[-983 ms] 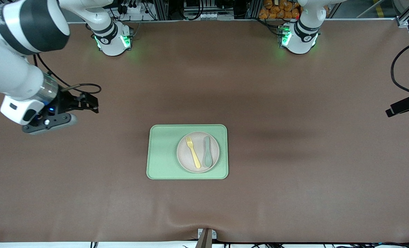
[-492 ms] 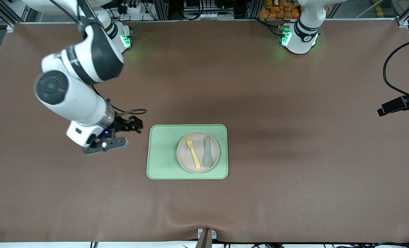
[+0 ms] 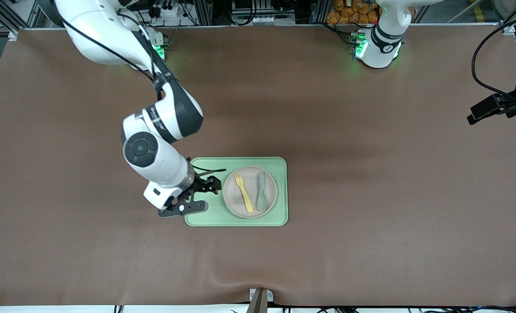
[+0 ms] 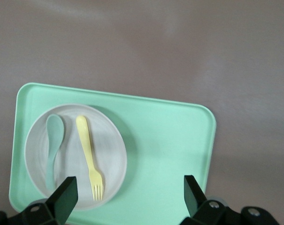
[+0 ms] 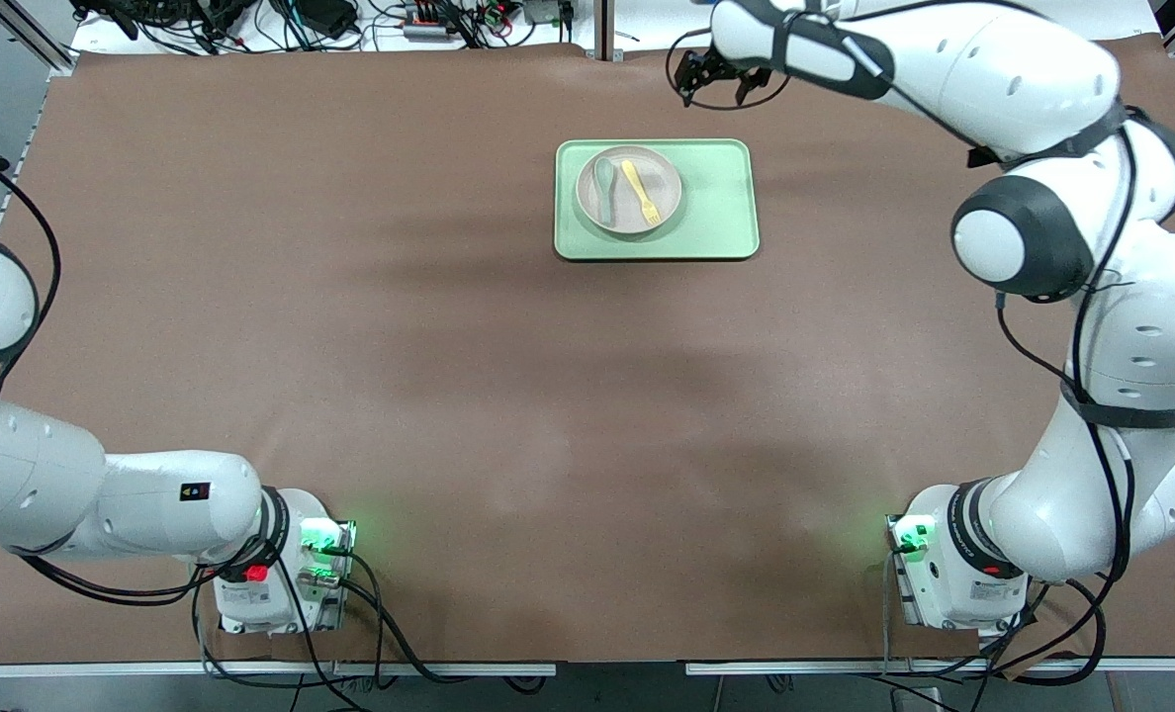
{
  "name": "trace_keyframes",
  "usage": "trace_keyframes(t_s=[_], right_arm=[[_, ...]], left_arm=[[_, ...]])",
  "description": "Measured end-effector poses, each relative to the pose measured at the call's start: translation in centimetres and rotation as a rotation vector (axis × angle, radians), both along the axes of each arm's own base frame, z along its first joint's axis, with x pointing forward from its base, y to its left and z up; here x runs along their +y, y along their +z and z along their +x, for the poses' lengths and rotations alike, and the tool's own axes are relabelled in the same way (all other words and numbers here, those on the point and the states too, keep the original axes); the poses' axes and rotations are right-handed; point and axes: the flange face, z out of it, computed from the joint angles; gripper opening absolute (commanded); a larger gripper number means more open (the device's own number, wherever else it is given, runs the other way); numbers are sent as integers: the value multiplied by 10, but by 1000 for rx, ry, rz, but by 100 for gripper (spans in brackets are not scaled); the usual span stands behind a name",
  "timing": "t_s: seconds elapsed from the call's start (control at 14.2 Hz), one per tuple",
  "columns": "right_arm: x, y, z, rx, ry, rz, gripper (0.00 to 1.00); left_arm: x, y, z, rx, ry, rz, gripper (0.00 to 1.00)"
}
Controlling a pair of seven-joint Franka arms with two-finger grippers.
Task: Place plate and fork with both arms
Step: 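Lower the right gripper and grasp the yellow fork handle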
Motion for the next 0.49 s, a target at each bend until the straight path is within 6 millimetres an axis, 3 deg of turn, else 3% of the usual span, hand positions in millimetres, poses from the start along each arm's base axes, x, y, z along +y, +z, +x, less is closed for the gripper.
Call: trace_keyframes(t_s=[0.28,0.49], right_arm=[[19,-62,5,-30,6,16,80],[33,-93,6,-27,20,12,77]], left_arm=[[6,-1,-1,-2,11,0,100],[6,-1,-1,-3,11,0,100]])
